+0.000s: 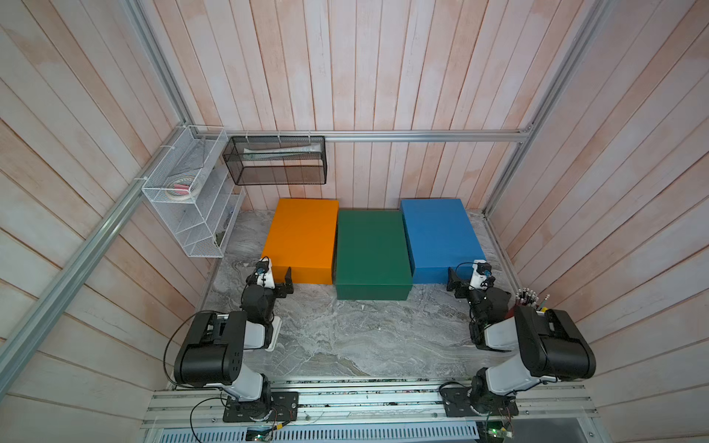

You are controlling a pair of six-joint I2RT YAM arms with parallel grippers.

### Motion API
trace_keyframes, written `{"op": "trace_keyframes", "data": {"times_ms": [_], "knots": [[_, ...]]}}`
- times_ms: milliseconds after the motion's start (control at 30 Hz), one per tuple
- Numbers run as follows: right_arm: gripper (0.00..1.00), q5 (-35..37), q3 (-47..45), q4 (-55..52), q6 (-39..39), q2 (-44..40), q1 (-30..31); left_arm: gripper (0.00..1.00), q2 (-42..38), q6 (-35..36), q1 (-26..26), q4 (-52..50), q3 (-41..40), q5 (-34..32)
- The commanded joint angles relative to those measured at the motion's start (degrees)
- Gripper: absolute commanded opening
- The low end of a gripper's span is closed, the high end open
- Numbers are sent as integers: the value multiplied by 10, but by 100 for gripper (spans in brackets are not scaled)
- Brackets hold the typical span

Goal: Stack the shoeboxes
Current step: Pick up the shoebox from the center of the board.

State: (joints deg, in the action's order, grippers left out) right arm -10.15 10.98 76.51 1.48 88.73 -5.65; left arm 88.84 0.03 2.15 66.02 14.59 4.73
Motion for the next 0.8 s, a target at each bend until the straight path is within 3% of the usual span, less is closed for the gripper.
{"op": "trace_keyframes", "data": {"times_ms": [0, 633, 767], "knots": [[98, 8, 9, 6, 4, 6, 3, 100, 7, -5, 1, 11, 12, 1], [98, 8, 9, 6, 5, 6, 4, 100, 7, -7, 2, 11, 12, 1], [98, 47, -1, -1, 10, -24, 9, 100, -26, -13, -5, 20, -6, -42]]}}
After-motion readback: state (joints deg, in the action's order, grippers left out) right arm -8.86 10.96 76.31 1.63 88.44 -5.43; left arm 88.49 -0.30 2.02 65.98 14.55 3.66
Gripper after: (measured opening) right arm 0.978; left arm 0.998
